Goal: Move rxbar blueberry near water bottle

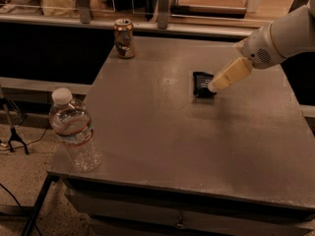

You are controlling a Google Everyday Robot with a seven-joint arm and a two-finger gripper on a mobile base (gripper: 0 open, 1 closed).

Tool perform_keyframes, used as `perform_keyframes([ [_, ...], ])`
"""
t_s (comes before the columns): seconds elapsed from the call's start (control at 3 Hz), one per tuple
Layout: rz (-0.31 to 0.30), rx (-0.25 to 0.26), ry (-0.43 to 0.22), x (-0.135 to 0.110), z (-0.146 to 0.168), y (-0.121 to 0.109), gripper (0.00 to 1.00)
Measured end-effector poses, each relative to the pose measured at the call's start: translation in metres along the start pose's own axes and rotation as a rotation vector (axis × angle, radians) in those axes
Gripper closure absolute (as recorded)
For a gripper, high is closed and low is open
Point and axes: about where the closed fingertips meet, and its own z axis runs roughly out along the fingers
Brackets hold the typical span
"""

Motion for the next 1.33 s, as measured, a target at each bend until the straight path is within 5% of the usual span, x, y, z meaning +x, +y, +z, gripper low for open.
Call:
perform_keyframes([
  [1.33, 0.103, -0.092, -0.130, 0.025, 0.074, -0.004, 0.00],
])
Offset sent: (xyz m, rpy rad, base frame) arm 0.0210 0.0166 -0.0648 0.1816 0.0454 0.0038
